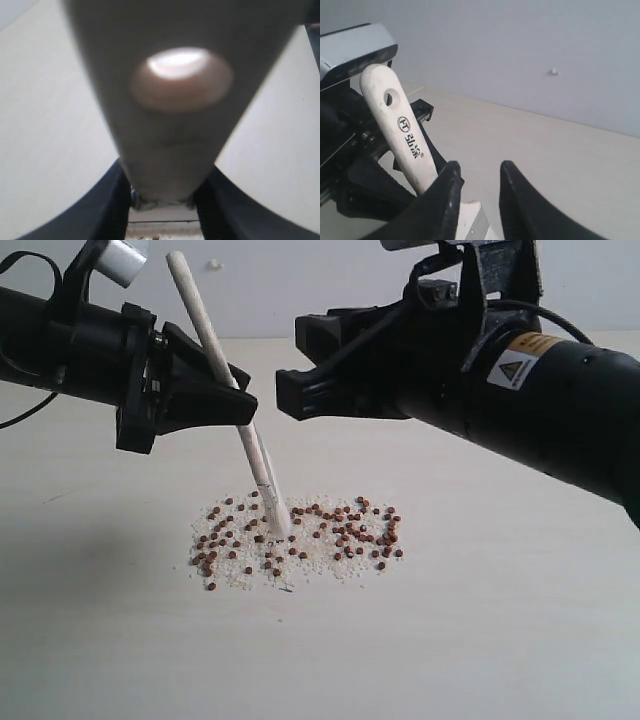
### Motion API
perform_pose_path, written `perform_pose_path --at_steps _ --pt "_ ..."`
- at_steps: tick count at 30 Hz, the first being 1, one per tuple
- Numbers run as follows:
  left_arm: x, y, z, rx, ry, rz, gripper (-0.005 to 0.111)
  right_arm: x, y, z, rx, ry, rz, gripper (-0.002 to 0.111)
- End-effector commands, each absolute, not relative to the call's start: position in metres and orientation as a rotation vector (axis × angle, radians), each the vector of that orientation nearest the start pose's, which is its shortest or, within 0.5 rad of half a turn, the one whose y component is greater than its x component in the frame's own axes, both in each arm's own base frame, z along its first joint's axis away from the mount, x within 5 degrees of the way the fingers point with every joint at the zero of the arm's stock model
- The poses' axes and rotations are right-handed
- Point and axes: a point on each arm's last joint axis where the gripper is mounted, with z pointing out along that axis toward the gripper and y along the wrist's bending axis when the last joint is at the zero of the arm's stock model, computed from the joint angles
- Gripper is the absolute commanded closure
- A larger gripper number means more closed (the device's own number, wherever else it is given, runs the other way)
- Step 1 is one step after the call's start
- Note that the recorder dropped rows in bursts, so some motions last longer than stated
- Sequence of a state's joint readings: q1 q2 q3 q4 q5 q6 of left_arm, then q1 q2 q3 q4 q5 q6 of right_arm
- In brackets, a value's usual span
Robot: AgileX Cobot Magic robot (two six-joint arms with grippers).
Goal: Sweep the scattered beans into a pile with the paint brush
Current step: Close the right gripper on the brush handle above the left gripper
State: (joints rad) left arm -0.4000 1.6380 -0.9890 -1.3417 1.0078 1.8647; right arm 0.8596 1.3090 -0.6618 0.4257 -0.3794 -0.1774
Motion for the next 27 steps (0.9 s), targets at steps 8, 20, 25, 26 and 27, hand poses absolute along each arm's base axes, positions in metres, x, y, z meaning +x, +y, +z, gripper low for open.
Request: perform_pose_path --at_steps 8,20,25,26,27 --pt "0.259 -0.191 0.248 1.433 1.652 -1.031 0.107 0.178 0.228 0.271 -0.643 1.666 0.662 0.064" --pt "0.260 -0.192 0.249 1.414 1.661 -1.039 0.107 0.187 0.246 0.266 -0.711 1.619 0.580 0.054" --pt "0.260 -0.192 0.249 1.410 1.665 -1.042 0.107 0.193 0.255 0.272 -0.711 1.596 0.578 0.054" --pt "0.260 -0.192 0.249 1.410 1.665 -1.042 0.107 0.194 0.257 0.273 -0.709 1.594 0.579 0.054" --pt "0.260 -0.192 0.249 1.410 1.665 -1.042 0.107 0.195 0.257 0.274 -0.702 1.593 0.582 0.054"
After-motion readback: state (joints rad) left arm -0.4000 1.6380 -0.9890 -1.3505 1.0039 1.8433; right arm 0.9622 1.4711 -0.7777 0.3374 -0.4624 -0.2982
